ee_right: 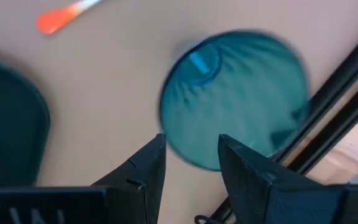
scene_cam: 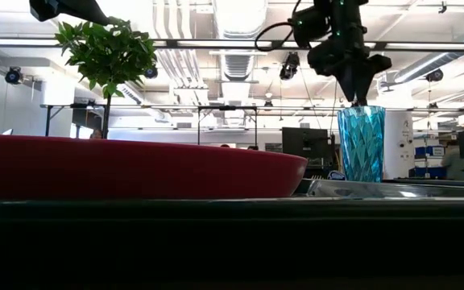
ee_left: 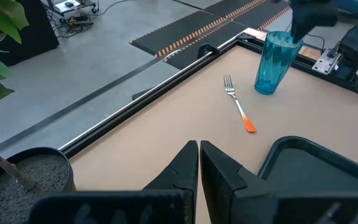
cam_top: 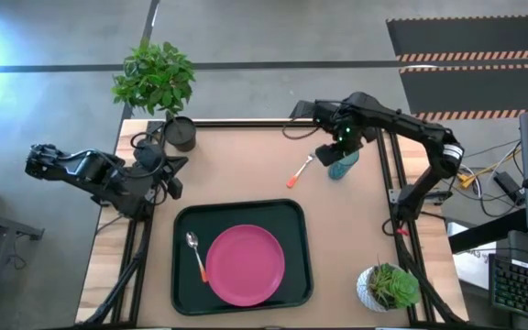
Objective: Pick and place plate/cup/fork/spoon on tray
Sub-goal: Put the blue cup into the black tray
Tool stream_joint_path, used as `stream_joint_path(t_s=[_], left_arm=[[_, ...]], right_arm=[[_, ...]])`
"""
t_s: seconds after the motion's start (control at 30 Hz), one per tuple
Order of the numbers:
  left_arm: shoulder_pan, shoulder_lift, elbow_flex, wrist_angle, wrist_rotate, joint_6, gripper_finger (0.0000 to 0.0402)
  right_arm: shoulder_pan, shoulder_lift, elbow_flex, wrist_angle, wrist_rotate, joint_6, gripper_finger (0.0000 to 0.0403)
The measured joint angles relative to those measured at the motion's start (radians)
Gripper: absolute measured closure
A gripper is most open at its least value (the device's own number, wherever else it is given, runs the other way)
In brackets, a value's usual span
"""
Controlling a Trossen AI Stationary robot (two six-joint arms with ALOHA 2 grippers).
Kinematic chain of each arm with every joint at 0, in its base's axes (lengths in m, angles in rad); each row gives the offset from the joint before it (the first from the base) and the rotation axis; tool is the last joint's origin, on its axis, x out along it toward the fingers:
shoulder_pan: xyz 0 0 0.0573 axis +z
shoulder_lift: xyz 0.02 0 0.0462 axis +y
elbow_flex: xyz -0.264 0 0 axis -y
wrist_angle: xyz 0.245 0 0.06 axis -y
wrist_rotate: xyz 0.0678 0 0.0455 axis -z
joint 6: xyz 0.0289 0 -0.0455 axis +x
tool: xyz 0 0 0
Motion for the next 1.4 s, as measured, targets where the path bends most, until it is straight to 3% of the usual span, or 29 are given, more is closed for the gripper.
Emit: stream_joint_path(t_s=[0.3,0.7,1.4], left_arm=[[0.000,-0.001,0.000,-0.001,0.000,0.005,0.0402],[0.000,-0.002,0.000,-0.004,0.000,0.009,0.0402],[0.000,0.000,0.000,-0.003,0.000,0.008,0.0402]], right_arm=[[0.066,0.002,-0.006,0.022,-0.009,0.060,0.0266],[0.074,0.006,-0.013,0.084,-0.015,0.094,0.0266],[0.071,0.008,-0.153,0.175,0.051,0.048,0.0266]])
